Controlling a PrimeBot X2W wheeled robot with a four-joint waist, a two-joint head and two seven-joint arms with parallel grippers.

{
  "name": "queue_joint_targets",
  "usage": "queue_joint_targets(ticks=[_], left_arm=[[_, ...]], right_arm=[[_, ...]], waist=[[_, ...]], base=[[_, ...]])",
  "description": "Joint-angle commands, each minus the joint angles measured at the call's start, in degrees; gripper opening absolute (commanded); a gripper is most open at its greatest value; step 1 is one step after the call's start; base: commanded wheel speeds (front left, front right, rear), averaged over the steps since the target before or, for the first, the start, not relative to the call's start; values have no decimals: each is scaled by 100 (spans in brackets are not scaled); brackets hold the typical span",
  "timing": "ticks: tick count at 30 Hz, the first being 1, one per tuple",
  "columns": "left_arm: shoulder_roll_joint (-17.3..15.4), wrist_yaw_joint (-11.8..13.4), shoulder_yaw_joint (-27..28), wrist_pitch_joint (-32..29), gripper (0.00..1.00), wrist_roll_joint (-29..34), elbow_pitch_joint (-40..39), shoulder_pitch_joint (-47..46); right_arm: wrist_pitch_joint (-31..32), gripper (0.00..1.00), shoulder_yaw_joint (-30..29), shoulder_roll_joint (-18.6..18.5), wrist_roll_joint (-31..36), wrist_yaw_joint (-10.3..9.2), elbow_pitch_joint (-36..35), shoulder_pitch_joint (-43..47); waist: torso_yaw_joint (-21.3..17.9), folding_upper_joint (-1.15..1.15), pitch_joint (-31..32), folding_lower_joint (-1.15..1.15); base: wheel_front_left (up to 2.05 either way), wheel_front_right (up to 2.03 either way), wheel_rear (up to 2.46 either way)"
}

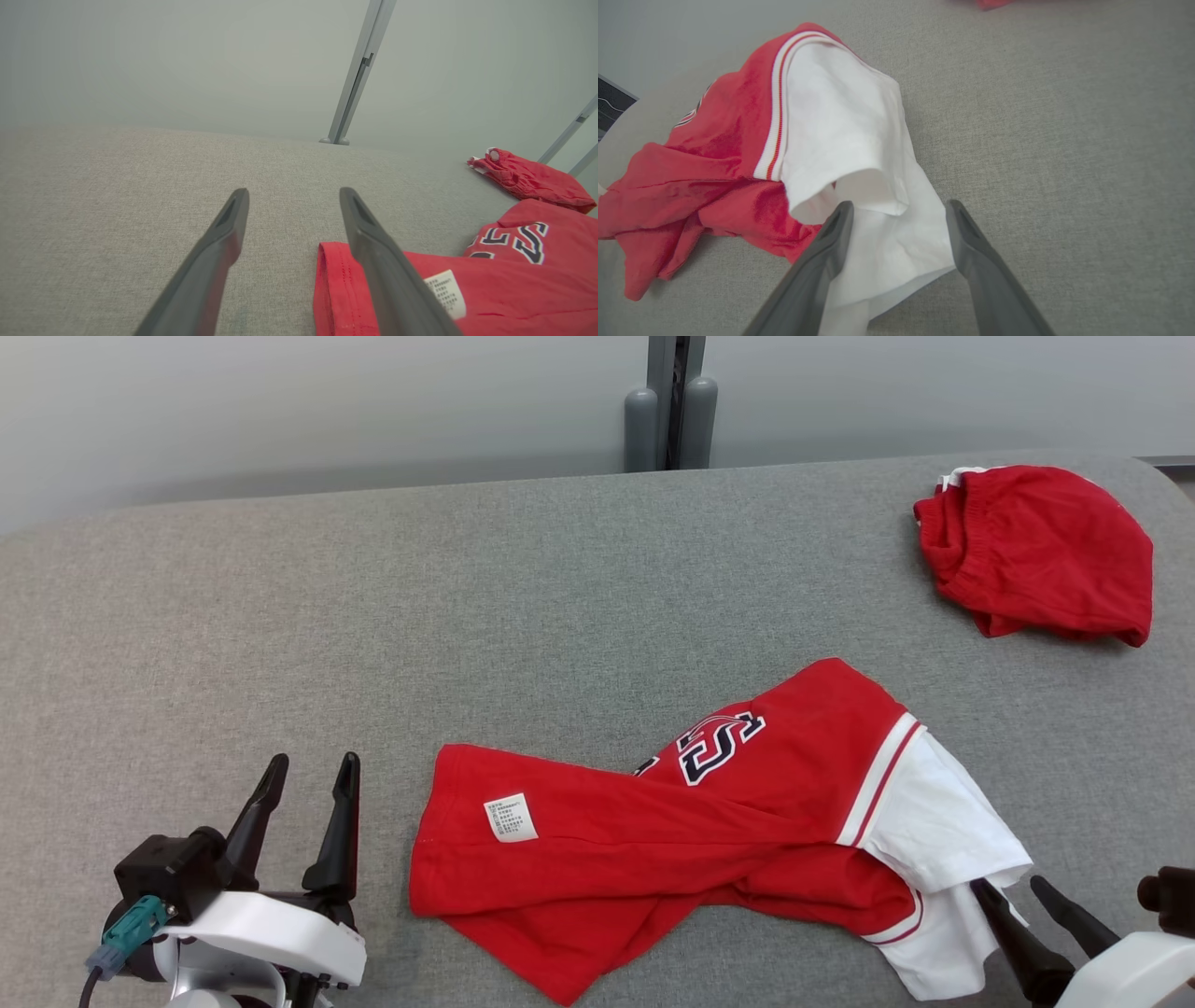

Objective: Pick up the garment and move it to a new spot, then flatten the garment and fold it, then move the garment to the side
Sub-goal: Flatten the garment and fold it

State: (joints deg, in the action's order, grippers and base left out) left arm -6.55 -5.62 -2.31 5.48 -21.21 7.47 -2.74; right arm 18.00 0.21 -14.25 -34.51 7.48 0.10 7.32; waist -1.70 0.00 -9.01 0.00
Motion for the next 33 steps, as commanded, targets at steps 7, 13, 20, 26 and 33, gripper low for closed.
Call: queue_joint_targets(ticks=[7,13,20,26,33], left_arm=[[-46,-26,-97,-52,100,-70,98,-166],[-4,-113,-412,-442,100,-334,308,-297],[-14,-161,-649,-1087,100,-782,649,-372],[-11,-175,-649,-1640,100,-1243,632,-261],[-93,-150,-756,-2266,100,-1564,470,-118]], right_arm=[[-287,100,172,-71,173,4,296,-398],[-456,100,278,-47,456,4,614,-620],[-505,100,339,-28,544,4,735,-729],[-534,100,420,-24,550,4,769,-789],[-544,100,492,-31,509,4,813,-814]], waist=[[35,0,-71,0],[84,0,-115,0],[61,0,-149,0],[-1,0,-141,0],[-36,0,-130,0]], base=[[0,0,0],[0,0,0],[0,0,0],[0,0,0],[0,0,0]])
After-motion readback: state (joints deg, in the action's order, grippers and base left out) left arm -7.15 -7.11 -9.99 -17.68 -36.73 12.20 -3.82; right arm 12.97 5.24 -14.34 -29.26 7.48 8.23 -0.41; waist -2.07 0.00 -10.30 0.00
